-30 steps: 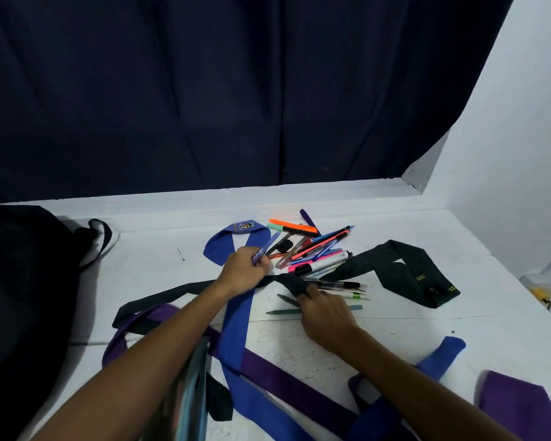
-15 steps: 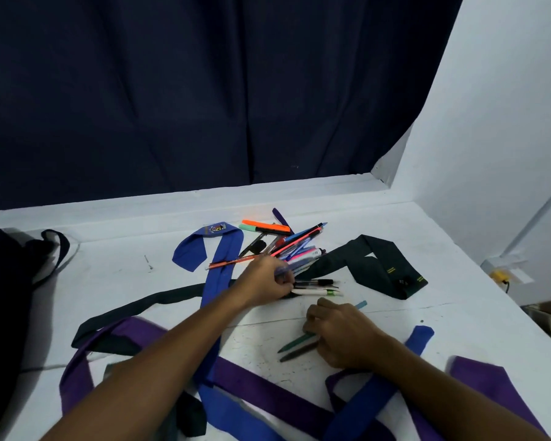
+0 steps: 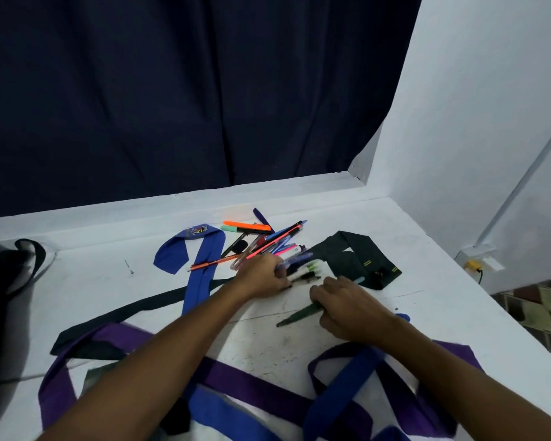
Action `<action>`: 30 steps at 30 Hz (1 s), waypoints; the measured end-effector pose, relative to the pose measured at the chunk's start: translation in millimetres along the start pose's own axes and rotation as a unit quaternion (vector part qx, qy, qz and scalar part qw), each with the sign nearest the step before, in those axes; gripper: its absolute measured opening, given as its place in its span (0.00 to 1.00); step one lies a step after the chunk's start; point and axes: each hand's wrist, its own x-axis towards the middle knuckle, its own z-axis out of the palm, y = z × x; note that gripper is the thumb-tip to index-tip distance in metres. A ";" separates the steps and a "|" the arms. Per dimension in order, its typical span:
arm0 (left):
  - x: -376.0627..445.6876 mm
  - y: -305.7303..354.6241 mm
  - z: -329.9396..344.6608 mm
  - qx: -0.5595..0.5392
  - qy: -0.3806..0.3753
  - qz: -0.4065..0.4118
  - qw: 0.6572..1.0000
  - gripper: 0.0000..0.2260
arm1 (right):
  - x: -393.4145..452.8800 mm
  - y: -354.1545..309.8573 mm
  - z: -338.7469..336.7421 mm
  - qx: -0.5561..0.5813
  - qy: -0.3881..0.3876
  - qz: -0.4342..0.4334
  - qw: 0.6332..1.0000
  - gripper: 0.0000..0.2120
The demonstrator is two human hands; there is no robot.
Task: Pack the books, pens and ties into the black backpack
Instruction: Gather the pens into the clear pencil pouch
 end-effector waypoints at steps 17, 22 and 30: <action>-63.0 49.6 -57.8 -0.490 -0.046 0.007 0.871 0.05 | 53.3 -41.8 -63.7 0.690 0.236 0.260 0.633 0.05; -85.1 55.5 -65.4 -0.424 -0.103 -0.044 0.899 0.13 | 63.8 -66.5 -63.0 0.693 0.202 0.251 0.645 0.11; -101.4 37.4 -56.1 -0.552 0.022 -0.111 0.826 0.13 | 74.1 -77.6 -79.0 0.747 0.257 0.247 0.561 0.06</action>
